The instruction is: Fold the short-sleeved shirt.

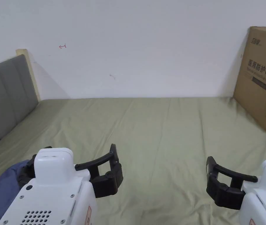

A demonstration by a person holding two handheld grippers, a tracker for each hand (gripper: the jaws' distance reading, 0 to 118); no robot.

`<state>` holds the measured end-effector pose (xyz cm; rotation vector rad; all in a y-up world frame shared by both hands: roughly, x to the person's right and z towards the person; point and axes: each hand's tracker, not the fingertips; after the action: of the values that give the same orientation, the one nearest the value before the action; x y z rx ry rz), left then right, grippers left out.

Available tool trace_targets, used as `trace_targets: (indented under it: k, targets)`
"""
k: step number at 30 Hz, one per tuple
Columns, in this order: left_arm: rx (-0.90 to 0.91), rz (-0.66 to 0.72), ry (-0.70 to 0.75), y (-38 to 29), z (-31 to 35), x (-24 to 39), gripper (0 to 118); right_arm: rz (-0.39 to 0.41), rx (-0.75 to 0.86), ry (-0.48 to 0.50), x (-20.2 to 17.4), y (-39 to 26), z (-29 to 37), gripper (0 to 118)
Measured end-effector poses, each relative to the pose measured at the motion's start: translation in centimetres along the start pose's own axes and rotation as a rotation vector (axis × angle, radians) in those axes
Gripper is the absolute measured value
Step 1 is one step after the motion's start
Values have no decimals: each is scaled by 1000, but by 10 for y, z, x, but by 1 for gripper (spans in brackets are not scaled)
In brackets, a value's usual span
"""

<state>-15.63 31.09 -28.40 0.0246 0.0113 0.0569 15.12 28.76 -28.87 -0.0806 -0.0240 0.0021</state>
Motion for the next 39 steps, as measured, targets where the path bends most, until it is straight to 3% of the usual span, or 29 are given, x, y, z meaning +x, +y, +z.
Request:
trace_targets:
  k: [3,6,7,8,10,12,13,15,16,17,18,20,23,26,27,30,33,34,35,39]
  targets:
    - [6,-2,28,-1,-2,1,118,0,-9,27,1,4,-2,118]
    - [31,-109,106,2,-4,11,118,-10,2,46,1,7,-5,118]
    - [48,-168,115,5,-5,15,118,-135,11,66,6,9,-2,118]
    - [79,-269,138,7,-5,23,118,-311,-9,69,17,9,-6,118]
    - [149,-584,196,5,-9,44,118,-820,-100,46,49,-3,-21,118]
    - [244,-1050,222,-15,-15,65,118,-1505,-242,-30,86,-49,-26,118]
    - [300,-1314,234,-33,-18,70,118,-1802,-309,-66,97,-67,-32,118]
    - [418,-1814,239,-69,-25,67,118,-2102,-469,-171,95,-130,-22,118]
    - [426,-1894,207,-77,-26,64,118,-2065,-505,-175,96,-146,-21,118]
    - [353,-1812,163,-74,-23,66,118,-1961,-541,-175,99,-150,-21,118]
    - [249,-1583,83,-66,-20,68,118,-1840,-518,-184,102,-147,-19,118]
    - [137,-1291,52,-51,-20,65,118,-1733,-371,-121,102,-132,-19,118]
    - [47,-1018,83,-26,-28,53,118,-1556,-266,-2,112,-84,-29,118]
    - [-18,-664,20,3,-28,35,118,-1153,-123,39,106,-28,-28,118]
    - [-30,-514,1,12,-28,26,118,-943,-83,26,97,-6,-25,118]
    - [-17,-60,-35,19,-23,-1,118,-422,41,-25,59,26,-9,118]
    - [45,132,131,3,-8,-14,118,-75,122,-127,24,16,8,118]
    - [64,152,166,-2,-3,-14,118,-7,122,-167,16,12,12,118]
    - [86,164,185,-7,3,-16,118,-1,121,-181,11,1,14,118]
    - [99,73,165,-13,8,-12,118,17,111,-90,6,-12,21,118]
